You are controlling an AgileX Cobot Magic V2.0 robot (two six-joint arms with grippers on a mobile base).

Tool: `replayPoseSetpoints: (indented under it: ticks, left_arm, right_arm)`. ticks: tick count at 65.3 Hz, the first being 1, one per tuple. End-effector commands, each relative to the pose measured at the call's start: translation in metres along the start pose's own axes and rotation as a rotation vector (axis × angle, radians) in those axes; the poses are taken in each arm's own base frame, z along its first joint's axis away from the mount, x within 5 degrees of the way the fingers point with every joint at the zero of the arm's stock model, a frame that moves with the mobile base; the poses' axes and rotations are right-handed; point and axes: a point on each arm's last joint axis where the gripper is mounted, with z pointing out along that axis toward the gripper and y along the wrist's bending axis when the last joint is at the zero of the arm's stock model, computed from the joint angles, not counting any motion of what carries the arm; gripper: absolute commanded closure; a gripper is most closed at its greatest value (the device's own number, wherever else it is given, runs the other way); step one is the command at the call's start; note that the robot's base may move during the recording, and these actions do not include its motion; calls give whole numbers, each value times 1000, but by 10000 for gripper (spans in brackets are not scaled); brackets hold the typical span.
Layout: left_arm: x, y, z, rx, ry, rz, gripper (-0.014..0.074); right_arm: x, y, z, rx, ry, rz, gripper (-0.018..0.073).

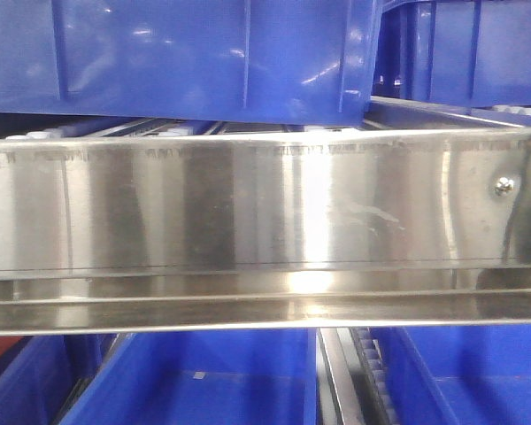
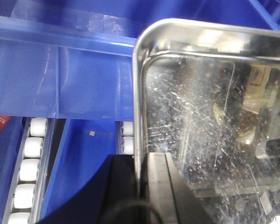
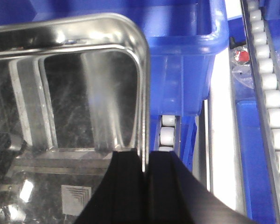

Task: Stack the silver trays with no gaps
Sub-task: 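Pull the held tray off the shelf toward the robot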

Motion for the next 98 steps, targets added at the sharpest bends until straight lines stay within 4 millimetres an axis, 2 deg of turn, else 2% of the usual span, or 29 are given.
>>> replayPoseSetpoints:
  ticks: [1,98]
  left_arm:
    - [-5,2,-9,-1,-41,10,612]
    - [-5,2,-9,1,-43,10,612]
  right_arm:
    - [-7,-2,-4,9,-61,-23,636]
    - [-7,-2,-4,5,-66,-23,636]
